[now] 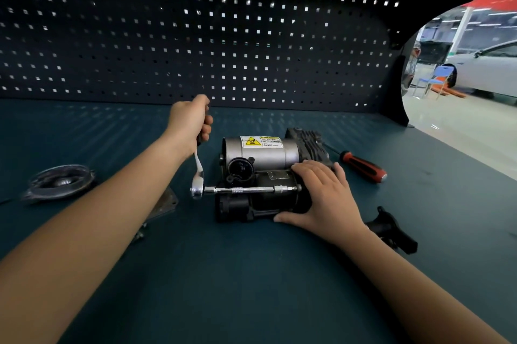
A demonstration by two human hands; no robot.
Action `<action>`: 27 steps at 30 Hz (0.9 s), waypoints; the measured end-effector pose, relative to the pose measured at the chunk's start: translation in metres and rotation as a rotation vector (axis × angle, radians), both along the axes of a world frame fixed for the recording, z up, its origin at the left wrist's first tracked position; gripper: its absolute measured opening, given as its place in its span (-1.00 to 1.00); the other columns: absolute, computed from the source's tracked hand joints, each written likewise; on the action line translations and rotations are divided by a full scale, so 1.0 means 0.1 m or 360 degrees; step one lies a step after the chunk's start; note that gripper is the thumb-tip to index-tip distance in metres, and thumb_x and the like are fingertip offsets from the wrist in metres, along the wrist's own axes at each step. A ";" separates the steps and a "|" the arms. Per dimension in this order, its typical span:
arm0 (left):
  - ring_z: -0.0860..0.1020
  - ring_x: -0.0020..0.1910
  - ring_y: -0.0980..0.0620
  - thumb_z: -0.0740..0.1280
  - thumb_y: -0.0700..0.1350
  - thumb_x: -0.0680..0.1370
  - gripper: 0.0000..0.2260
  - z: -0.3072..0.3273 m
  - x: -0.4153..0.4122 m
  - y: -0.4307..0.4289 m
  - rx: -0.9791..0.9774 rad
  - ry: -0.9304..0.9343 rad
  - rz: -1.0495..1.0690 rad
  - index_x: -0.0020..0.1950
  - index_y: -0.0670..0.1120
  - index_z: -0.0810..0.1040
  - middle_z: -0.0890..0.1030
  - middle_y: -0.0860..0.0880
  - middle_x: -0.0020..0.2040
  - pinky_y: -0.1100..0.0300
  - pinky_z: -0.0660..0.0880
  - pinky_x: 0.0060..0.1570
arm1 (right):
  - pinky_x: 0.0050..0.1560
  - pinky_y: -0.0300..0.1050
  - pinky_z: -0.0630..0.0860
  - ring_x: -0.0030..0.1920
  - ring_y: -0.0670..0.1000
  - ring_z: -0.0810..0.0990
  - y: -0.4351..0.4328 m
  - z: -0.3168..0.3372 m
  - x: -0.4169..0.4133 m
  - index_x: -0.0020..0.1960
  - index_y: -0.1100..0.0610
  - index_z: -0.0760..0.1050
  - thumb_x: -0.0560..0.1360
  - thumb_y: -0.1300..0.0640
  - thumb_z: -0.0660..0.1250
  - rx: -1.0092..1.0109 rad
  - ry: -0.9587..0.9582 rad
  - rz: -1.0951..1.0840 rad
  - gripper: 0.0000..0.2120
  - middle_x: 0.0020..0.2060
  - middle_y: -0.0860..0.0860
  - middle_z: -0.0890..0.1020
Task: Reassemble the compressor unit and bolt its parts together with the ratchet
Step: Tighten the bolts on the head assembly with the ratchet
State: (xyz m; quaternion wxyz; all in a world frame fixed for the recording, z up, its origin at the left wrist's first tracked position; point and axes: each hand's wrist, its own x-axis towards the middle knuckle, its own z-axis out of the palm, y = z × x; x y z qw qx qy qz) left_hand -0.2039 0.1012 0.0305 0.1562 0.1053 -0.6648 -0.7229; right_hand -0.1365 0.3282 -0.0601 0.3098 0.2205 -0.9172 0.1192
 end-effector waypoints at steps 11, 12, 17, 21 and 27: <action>0.22 -0.74 0.21 0.14 -0.18 0.56 -0.75 -0.44 -0.17 -0.13 0.0314 -0.0481 -0.0225 -0.32 -0.06 0.27 0.30 0.05 -0.43 0.44 0.17 -0.71 | 0.33 -0.42 0.03 0.37 -0.21 0.15 0.13 0.02 -0.05 0.44 0.07 0.23 0.22 -0.08 0.56 -0.0371 -0.0212 0.0272 -0.10 0.42 -0.18 0.14; 0.23 -0.74 0.21 0.13 -0.17 0.57 -0.74 -0.47 -0.17 -0.14 0.0399 -0.0489 -0.0246 -0.32 -0.07 0.25 0.29 0.04 -0.43 0.44 0.17 -0.71 | 0.40 -0.26 0.00 0.41 -0.18 0.09 0.14 0.01 -0.07 0.46 0.07 0.21 0.22 -0.10 0.56 -0.0347 -0.0191 0.0247 -0.07 0.44 -0.17 0.07; 0.35 -0.70 0.14 0.14 -0.14 0.58 -0.83 -0.51 -0.07 -0.16 0.1225 -0.0311 -0.0156 -0.17 -0.18 0.32 0.38 -0.04 -0.33 0.38 0.32 -0.66 | 0.44 0.04 -0.19 0.44 -0.21 -0.07 0.20 0.00 -0.12 0.50 -0.03 0.08 0.21 -0.23 0.49 -0.0293 -0.0367 0.0106 -0.01 0.50 -0.08 0.10; 0.43 -0.58 0.16 0.04 -0.22 0.55 -0.83 -0.51 0.02 -0.14 0.1272 -0.0159 -0.0118 -0.17 -0.21 0.38 0.45 -0.05 -0.28 0.39 0.40 -0.55 | 0.45 0.04 -0.15 0.44 -0.21 -0.06 0.21 -0.03 -0.13 0.48 -0.03 0.14 0.23 -0.24 0.47 -0.0319 -0.0373 0.0125 -0.06 0.50 -0.08 0.14; 0.49 -0.49 0.18 0.03 -0.30 0.53 -0.78 -0.51 0.05 -0.15 0.1132 -0.0097 -0.0146 -0.19 -0.20 0.43 0.59 -0.03 -0.41 0.39 0.47 -0.48 | 0.41 0.21 -0.15 0.50 -0.03 0.01 0.15 0.01 -0.05 0.39 -0.02 0.36 0.26 -0.23 0.47 -0.0201 -0.0156 0.0127 -0.23 0.49 -0.09 0.05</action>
